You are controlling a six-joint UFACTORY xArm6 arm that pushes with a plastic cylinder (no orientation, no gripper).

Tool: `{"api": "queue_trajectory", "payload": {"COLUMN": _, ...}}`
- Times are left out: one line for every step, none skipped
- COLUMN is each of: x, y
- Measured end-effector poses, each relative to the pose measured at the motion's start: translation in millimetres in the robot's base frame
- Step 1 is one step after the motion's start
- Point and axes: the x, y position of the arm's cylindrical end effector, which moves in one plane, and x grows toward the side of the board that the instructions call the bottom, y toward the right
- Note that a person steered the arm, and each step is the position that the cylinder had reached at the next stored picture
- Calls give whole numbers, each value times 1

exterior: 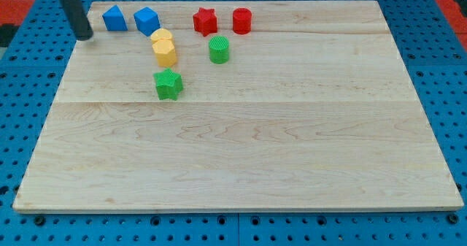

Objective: Push yellow hexagon towards the center of board

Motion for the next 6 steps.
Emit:
{"api": "queue_trajectory", "payload": {"x": -4, "y": 25}}
{"api": "queue_trajectory", "payload": {"x": 17, "y": 102}}
{"api": "queue_trajectory", "payload": {"x": 39, "y": 139}}
{"api": "queue_trajectory", "payload": {"x": 63, "y": 181}}
{"api": "queue_trajectory", "payload": {"x": 80, "y": 217}}
{"api": "queue_trajectory", "payload": {"x": 82, "y": 247}}
